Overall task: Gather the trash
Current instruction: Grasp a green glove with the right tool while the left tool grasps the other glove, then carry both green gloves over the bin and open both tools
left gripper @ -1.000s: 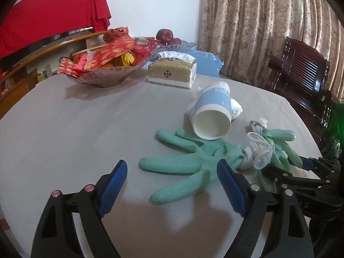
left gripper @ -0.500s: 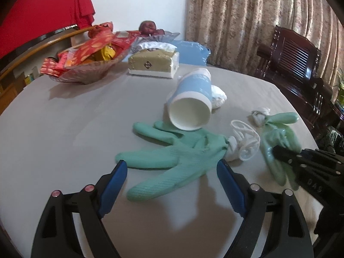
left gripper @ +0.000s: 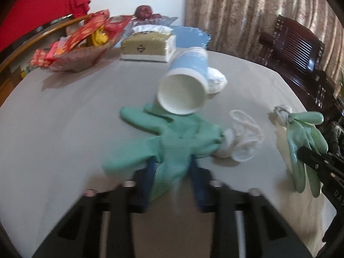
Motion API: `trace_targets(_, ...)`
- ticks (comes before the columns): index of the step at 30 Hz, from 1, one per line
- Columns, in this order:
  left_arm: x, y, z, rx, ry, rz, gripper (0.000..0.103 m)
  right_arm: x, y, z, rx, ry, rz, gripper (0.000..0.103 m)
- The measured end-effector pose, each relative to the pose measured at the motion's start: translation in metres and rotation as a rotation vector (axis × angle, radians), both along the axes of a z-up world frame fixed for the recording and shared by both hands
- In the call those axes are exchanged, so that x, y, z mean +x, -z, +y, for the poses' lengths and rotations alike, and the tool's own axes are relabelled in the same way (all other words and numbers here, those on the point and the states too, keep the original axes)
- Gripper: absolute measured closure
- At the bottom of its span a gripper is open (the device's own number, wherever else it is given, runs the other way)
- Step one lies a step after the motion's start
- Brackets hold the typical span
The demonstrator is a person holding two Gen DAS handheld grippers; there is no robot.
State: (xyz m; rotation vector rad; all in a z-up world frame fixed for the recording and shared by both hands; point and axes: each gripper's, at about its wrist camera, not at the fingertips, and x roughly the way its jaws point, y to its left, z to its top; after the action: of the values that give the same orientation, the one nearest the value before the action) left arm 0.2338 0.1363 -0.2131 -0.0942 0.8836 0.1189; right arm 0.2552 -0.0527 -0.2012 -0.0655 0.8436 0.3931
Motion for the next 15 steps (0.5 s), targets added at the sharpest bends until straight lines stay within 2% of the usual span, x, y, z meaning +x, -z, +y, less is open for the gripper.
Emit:
trace_targets(3,-0.002,-0.003,-0.004,-0.014,0.011,-0.020,0.095,-0.007,-0.010,-0.002,0.001,-0.008,-0.022,0.089)
trace_targets(15,-0.041,-0.051,-0.041,-0.107,0.076,-0.128,0.097,-0.033,-0.050,-0.033,0.045,0.005,-0.094,0.089)
